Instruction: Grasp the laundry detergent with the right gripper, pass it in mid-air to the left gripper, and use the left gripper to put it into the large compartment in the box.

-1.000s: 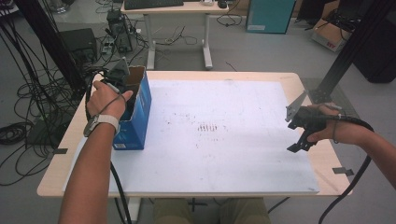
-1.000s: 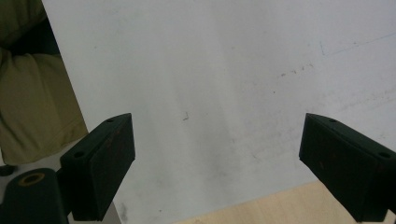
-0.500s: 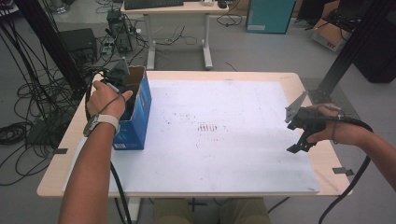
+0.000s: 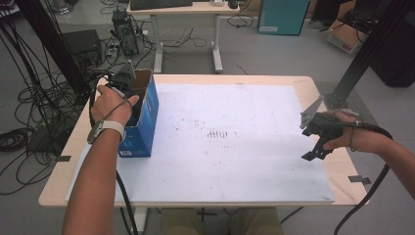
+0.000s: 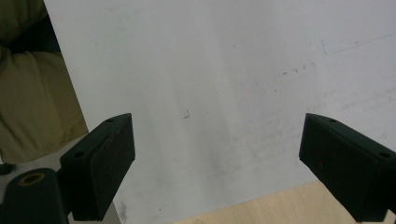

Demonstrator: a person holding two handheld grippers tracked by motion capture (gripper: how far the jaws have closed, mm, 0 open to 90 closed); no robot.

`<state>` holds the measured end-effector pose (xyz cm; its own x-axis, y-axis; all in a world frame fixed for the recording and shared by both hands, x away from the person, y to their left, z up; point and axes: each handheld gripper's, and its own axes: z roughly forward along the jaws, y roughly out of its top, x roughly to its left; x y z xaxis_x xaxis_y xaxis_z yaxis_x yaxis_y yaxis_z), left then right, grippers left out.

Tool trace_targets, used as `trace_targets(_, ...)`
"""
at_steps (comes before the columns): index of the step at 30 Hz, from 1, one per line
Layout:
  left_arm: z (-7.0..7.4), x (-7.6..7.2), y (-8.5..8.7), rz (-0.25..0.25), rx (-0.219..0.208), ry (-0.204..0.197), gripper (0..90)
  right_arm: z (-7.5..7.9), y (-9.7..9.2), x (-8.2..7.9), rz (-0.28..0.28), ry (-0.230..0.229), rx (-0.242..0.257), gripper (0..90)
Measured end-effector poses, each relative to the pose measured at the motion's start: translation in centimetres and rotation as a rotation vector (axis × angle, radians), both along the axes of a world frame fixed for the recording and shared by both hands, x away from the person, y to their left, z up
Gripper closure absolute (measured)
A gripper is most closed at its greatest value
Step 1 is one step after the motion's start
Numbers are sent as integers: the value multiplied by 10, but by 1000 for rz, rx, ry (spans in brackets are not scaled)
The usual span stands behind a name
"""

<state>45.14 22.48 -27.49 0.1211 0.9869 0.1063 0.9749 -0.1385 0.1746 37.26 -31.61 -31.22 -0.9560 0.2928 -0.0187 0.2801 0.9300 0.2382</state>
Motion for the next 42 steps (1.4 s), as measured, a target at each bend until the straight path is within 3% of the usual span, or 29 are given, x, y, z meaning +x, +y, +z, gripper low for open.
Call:
trace_targets(4, 0, 0, 0, 0, 1, 0, 373, 0, -1, 0, -6, 1, 4, 105)
trace_targets(5, 0, 0, 0, 0, 2, 0, 374, -1, -1, -2, -17, -20, 15, 105)
trace_targets(6, 0, 0, 0, 0, 2, 0, 373, 0, -1, 0, -3, 3, 0, 105)
trace_targets(7, 0, 0, 0, 0, 2, 1, 373, -2, -1, -1, -15, -21, 14, 105)
trace_targets(9, 0, 0, 0, 1, 1, 0, 373, -1, -1, 0, -8, 1, 1, 105)
trace_targets(17, 0, -1, 0, 6, -2, -4, 373, -1, -2, 0, -8, 1, 0, 105)
trace_targets(18, 0, -1, 0, 6, -2, -4, 373, -2, -2, -1, -19, -20, 12, 105)
trace_targets(19, 0, -1, 0, 6, -1, -5, 373, -1, -2, 0, -6, 3, -1, 105)
trace_targets(25, 0, -1, 0, 4, -1, -6, 373, -1, -2, -1, -6, 3, 0, 105)
trace_targets(26, 0, -1, 1, 5, -1, -7, 373, -2, -2, -2, -16, -19, 11, 105)
trace_targets(27, 0, -1, 1, 4, -1, -7, 373, -2, -2, -1, -8, 0, 4, 105)
trace_targets(29, 0, -1, 1, 4, -1, -6, 373, -3, -2, -2, -18, -18, 10, 105)
trace_targets(31, 0, -1, 1, 5, -1, -7, 373, -2, -2, -1, -5, 4, -4, 105)
trace_targets(32, 0, -1, 1, 5, -1, -7, 373, -2, -2, -2, -18, -19, 11, 105)
trace_targets(33, 0, -1, 0, 5, 0, -8, 373, -3, -2, -1, -11, -1, 19, 105)
trace_targets(35, 0, -1, 0, 4, 1, -8, 373, 0, -2, -1, -10, 3, -5, 105)
trace_targets(38, 0, -1, 0, 6, 0, -7, 373, -1, -2, -1, -11, 2, -1, 105)
trace_targets(39, 0, -1, 1, 6, -1, -7, 373, -2, -3, -2, -20, -20, 10, 105)
trace_targets(40, 0, -1, 1, 5, 0, -7, 373, -1, -3, -1, -10, 4, -4, 105)
trace_targets(42, 0, -1, 1, 5, 0, -6, 373, -2, -3, 0, -3, 3, -5, 105)
